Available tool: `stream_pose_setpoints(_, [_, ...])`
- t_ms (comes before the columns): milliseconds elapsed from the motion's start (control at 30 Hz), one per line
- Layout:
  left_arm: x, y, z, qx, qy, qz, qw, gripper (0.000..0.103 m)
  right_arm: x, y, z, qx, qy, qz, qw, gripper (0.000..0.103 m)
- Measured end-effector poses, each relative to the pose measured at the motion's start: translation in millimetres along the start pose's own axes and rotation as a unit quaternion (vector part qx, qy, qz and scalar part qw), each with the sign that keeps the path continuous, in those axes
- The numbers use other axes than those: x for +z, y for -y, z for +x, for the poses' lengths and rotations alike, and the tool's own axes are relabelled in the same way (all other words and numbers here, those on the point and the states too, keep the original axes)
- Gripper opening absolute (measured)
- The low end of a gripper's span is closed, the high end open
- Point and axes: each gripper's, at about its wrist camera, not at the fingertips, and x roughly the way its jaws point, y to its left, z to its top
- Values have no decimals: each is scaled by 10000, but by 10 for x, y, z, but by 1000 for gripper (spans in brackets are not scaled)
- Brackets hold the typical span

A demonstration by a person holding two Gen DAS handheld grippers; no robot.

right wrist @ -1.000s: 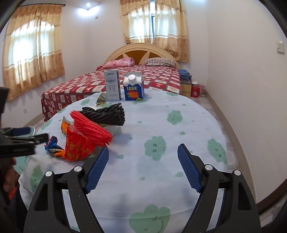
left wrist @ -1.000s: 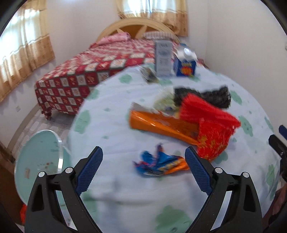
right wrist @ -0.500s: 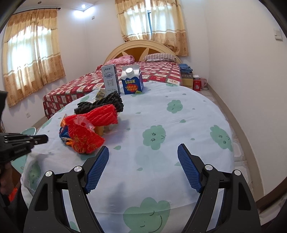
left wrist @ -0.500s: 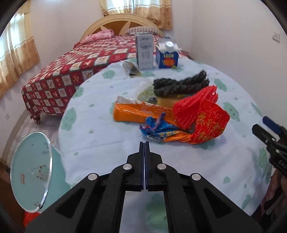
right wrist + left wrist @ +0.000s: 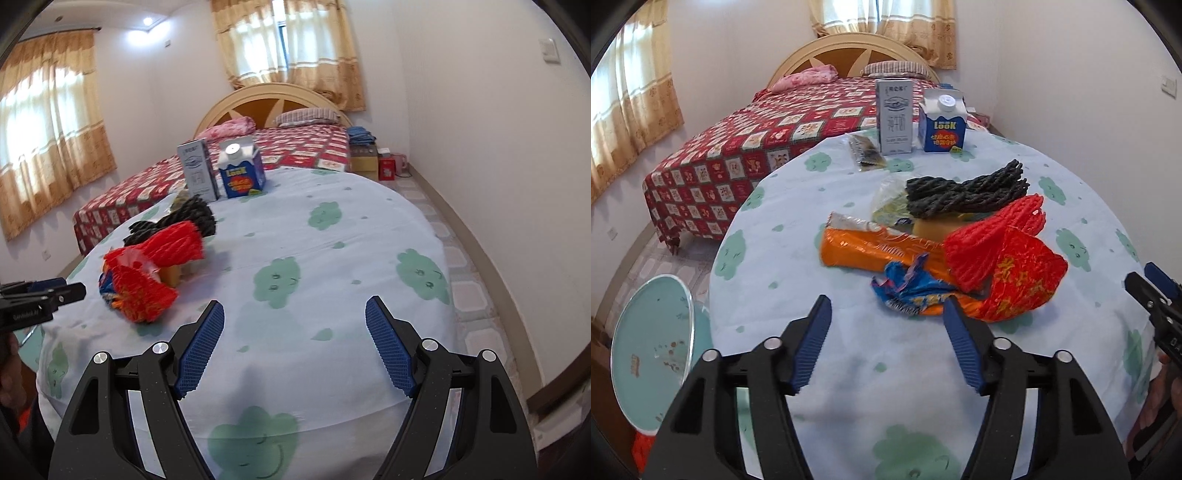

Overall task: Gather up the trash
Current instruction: 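Grasp the blue snack wrapper with the left tool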

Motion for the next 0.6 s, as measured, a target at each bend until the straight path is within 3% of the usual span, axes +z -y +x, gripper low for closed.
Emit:
stream_pose_setpoints(233, [176, 61, 334, 109, -207, 36, 9997, 61, -39, -57, 33, 61, -29, -109, 9999, 78])
stream_pose_setpoints(300, [186, 70, 393, 1, -292, 32, 9996, 53, -50, -49, 43, 67, -42, -84, 9999, 78])
stream_pose_setpoints(367, [176, 114, 420, -156, -361, 109, 9992, 35, -66, -35, 58, 76, -63, -42, 9999, 78])
stream_pose_setpoints(467, [155, 191, 392, -177, -313, 280, 9990, 23, -90, -50, 73, 104, -93, -26, 9999, 78])
stream_pose_setpoints(600, [133, 239, 353, -201, -274, 437, 9985, 16, -116, -89, 67, 121, -117, -52, 9998, 78])
